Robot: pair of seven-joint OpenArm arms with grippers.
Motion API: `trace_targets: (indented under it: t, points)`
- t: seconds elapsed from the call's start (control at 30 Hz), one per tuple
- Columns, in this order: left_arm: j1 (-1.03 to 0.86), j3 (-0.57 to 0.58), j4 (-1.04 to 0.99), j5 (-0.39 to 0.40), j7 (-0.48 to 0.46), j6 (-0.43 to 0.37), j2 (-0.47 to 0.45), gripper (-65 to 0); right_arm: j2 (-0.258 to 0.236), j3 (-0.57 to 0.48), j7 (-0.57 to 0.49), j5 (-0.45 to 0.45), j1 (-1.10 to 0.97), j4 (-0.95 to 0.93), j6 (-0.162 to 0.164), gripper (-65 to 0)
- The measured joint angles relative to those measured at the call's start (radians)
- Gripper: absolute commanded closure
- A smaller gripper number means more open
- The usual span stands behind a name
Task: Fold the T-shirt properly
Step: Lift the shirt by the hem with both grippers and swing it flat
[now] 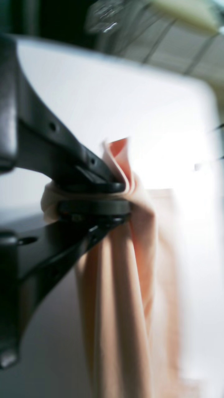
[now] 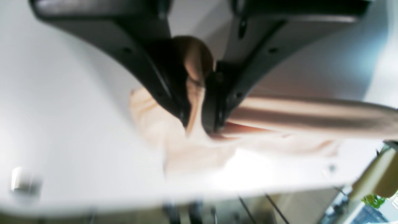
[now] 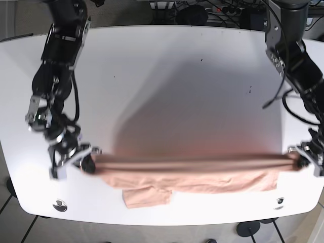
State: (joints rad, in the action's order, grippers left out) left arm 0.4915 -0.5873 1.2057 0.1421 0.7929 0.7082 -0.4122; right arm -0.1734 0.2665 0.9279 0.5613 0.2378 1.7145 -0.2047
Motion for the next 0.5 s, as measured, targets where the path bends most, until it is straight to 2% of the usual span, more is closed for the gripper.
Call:
trace_targets:
  t: [0.1,0.2,0.27,0.37,0.43,0.5]
  points:
    - [-0.169,-0.049,0.042,0.076,-0.007,-0.001,0.006,0.0,0.036,0.031,-0.003,-0.003,-0.165,0.056,0.001,-1.7]
    - [-0.322,-0.068,0.095,0.136,0.001,0.0,0.01,0.0,0.041,0.055,0.0,0.001,-0.312,0.115,-0.001,-1.7]
    - [-0.401,-0.074,0.162,0.179,-0.008,-0.002,0.015,0.0,0.044,0.06,-0.011,0.051,-0.394,0.159,0.004,-1.7]
    - [-0.51,-0.117,0.255,0.193,-0.008,-0.004,0.023,0.0,0.043,0.062,-0.01,0.113,-0.503,0.205,0.014,-1.7]
    - [-0.56,-0.142,0.283,0.192,-0.007,-0.004,0.029,0.0,0.048,0.091,-0.01,0.155,-0.558,0.222,0.009,-1.9]
    - [-0.596,-0.153,0.306,0.195,-0.008,-0.003,0.036,0.0,0.046,0.104,-0.01,0.162,-0.595,0.222,0.01,-1.9]
